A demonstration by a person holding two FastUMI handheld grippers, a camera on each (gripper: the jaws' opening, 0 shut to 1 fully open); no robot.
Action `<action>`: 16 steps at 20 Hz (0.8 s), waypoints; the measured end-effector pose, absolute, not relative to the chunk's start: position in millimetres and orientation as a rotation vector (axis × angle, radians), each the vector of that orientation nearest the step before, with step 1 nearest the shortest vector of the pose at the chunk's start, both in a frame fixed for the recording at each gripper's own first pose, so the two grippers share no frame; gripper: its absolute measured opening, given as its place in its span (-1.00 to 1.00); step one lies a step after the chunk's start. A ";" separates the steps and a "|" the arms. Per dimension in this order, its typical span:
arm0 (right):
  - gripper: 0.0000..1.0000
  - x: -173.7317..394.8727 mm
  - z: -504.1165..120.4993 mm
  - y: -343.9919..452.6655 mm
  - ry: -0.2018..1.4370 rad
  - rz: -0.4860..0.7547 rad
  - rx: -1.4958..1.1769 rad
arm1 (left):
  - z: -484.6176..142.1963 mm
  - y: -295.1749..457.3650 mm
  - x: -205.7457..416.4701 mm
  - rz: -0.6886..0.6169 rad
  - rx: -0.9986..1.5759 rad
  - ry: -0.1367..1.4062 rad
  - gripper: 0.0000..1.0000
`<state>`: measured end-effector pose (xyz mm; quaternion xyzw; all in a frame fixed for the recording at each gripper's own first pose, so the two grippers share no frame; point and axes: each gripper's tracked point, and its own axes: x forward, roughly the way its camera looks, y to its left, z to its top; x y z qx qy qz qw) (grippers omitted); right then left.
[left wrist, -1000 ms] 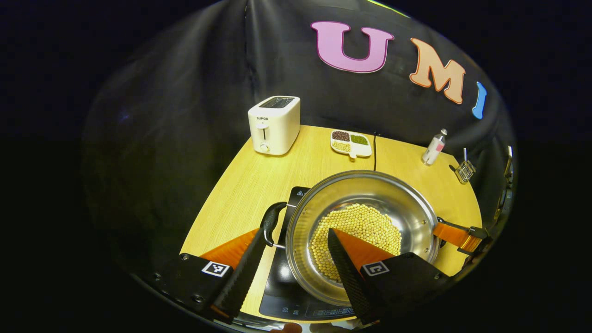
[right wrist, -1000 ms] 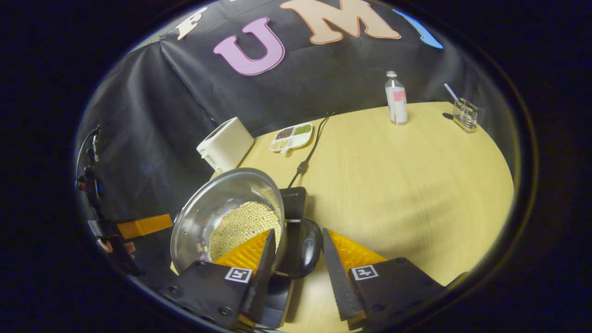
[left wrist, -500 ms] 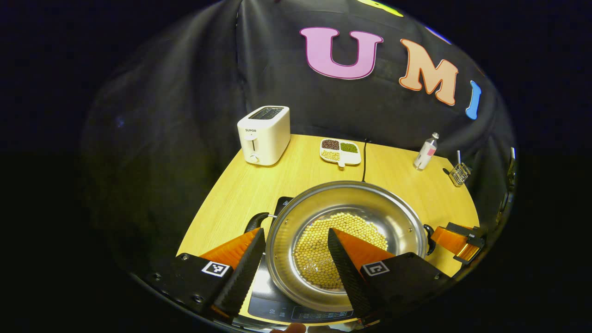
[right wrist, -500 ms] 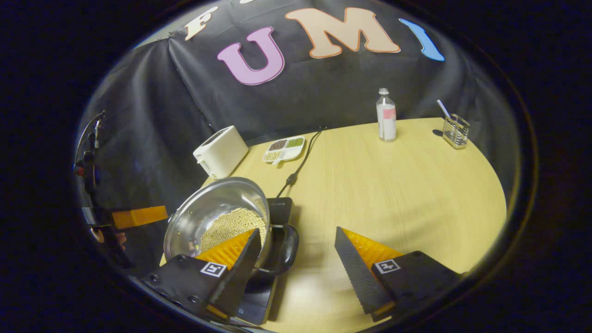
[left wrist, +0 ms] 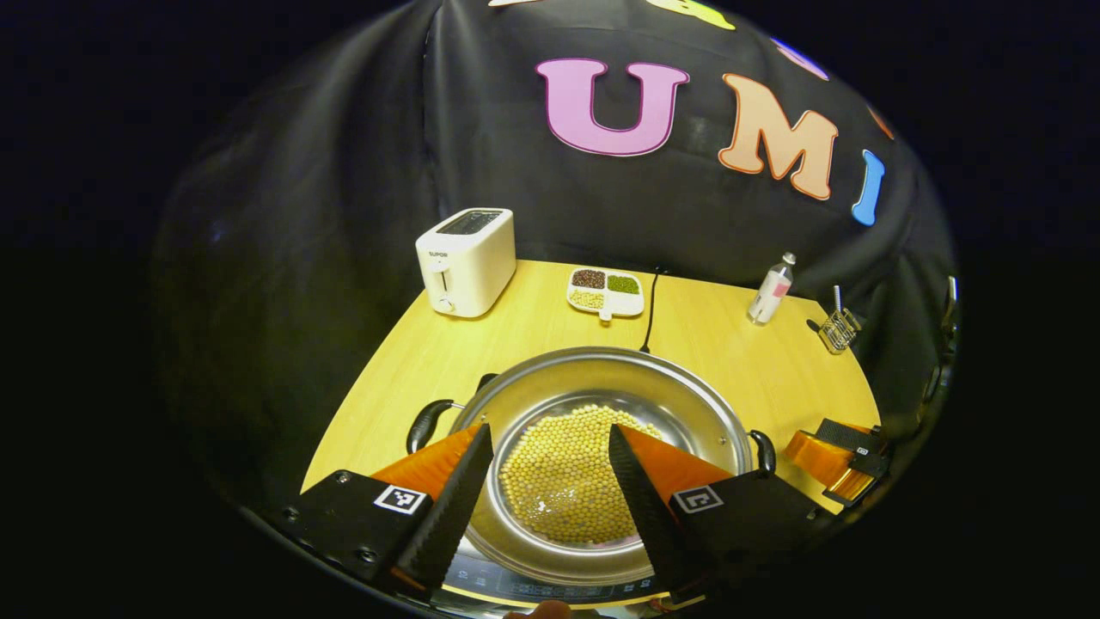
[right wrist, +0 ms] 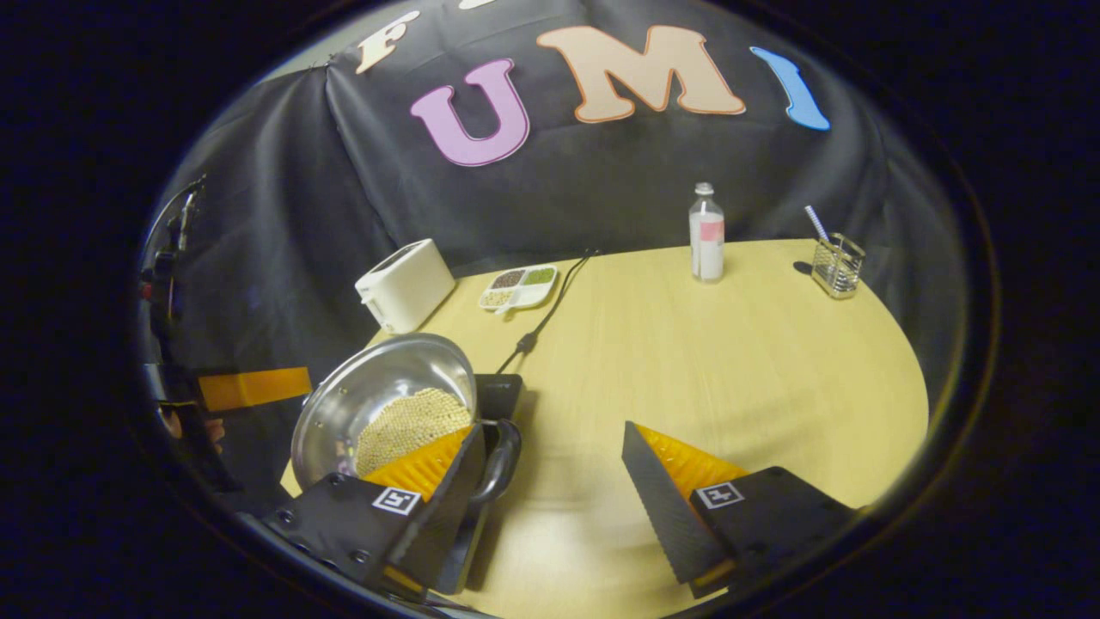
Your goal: First push the handle of the pot to place it horizontally, then grasp the pot with both hands and set it on the induction cooktop.
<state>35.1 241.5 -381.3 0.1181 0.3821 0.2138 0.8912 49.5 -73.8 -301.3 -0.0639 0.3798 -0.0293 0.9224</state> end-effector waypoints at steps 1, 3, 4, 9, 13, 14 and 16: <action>0.99 36.8 -380.1 236.3 0.786 0.443 0.243 | -299.5 -81.5 50.5 -0.066 -0.132 0.777 0.78; 0.99 40.4 -377.5 223.8 0.768 0.439 0.234 | -296.1 -100.8 50.5 -0.090 -0.132 0.767 0.78; 0.99 42.5 -374.9 214.6 0.756 0.438 0.225 | -293.4 -110.1 50.6 -0.101 -0.129 0.763 0.79; 0.99 68.9 -342.9 166.1 0.644 0.389 0.187 | -267.7 -160.7 60.2 -0.131 -0.123 0.696 0.82; 0.99 99.6 -288.4 122.5 0.504 0.329 0.156 | -209.6 -206.4 79.0 -0.187 -0.134 0.558 0.78; 0.99 105.9 -271.7 112.1 0.470 0.318 0.148 | -192.8 -215.0 82.4 -0.198 -0.131 0.522 0.77; 0.99 117.2 -238.7 95.5 0.405 0.300 0.126 | -155.8 -229.7 92.3 -0.215 -0.121 0.444 0.78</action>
